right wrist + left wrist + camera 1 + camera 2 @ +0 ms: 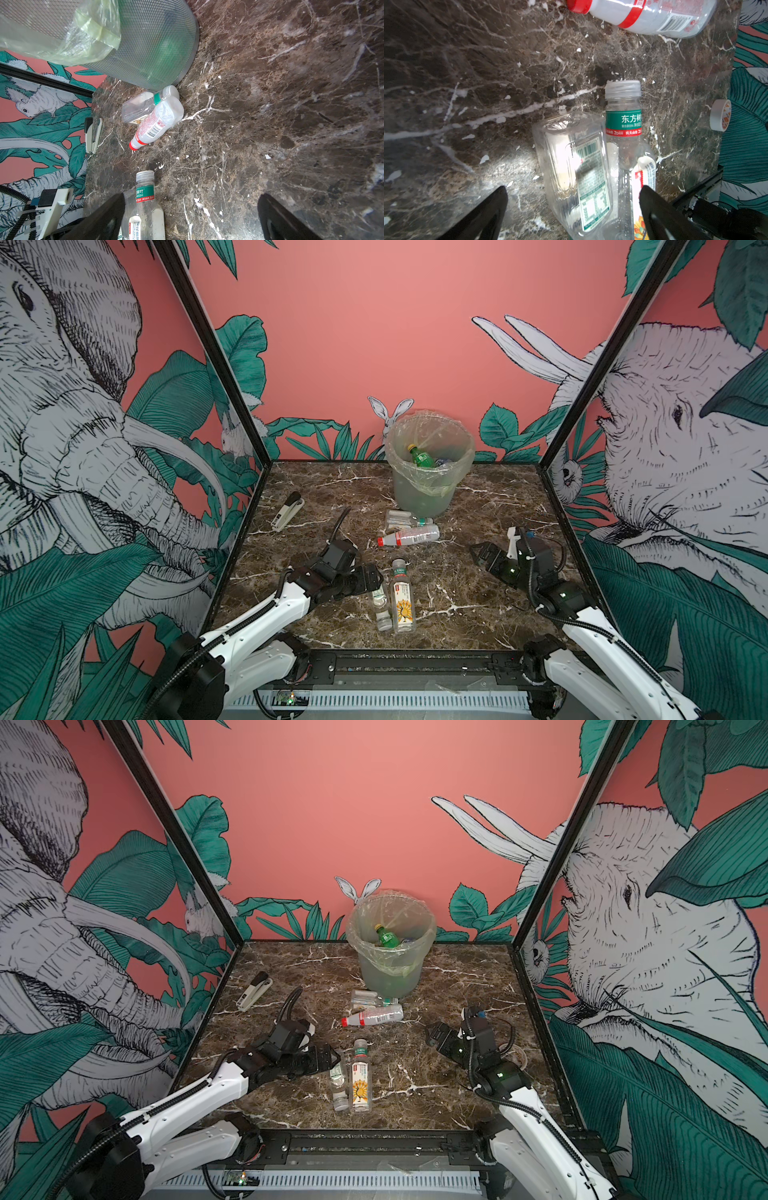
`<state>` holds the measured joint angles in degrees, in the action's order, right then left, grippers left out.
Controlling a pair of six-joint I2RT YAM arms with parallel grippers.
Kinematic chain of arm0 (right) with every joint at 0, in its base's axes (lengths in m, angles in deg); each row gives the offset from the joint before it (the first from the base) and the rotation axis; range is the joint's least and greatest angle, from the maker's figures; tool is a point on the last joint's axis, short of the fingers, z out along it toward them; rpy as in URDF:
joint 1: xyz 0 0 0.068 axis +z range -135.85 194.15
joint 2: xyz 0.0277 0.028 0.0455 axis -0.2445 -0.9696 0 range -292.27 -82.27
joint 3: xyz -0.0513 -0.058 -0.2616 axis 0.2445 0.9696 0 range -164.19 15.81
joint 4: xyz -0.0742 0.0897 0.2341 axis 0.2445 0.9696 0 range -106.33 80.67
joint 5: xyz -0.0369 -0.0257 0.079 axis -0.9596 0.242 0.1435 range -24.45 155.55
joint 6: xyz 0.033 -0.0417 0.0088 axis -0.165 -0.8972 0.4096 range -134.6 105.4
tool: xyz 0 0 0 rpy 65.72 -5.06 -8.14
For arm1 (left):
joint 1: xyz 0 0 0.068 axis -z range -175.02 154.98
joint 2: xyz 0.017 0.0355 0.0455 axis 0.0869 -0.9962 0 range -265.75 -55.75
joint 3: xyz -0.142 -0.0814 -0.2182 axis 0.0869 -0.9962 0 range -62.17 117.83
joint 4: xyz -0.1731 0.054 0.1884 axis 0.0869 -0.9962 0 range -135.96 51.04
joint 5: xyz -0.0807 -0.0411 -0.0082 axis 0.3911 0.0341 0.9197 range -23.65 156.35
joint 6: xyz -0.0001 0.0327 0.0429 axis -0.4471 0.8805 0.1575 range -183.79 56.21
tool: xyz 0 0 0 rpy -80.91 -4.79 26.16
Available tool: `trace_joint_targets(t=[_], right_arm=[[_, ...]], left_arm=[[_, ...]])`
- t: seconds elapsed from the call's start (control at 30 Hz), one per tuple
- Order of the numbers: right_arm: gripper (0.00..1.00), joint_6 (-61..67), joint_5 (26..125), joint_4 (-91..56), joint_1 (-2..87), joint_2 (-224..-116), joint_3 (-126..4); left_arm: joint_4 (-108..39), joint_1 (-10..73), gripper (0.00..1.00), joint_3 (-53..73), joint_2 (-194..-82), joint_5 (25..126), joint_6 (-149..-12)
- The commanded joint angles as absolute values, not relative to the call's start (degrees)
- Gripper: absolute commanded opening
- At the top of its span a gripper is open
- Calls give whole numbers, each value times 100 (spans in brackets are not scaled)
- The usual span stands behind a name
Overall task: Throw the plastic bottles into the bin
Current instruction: 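Move the left gripper over the clear square bottle and lower it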
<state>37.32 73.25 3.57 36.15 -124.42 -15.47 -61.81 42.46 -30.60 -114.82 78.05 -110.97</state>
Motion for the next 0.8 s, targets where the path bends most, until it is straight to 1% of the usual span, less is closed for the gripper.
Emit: trace_joint_targets(t=[0.0, 0.23, 0.3, 0.6, 0.77], right_arm=[[99, 3833, 7317, 125, 3617, -12385, -1468], [99, 3876, 7265, 65, 3621, -12339, -1394], [99, 3858, 7236, 94, 3617, -12357, -1416], [99, 3702, 7181, 183, 3621, -12393, -1416], [99, 3704, 7238, 52, 3621, -12502, -1407]], left_arm=[[-6266, 4358, 99, -2945, -11547, 7604, -11244], [-6165, 4478, 99, -2889, -11852, 7377, -11388], [-6219, 4672, 99, -2843, -11955, 7253, -11423], [-6070, 4707, 99, -2806, -12322, 7137, -11564], [-5983, 4725, 94, -2844, -12451, 7036, -11711]])
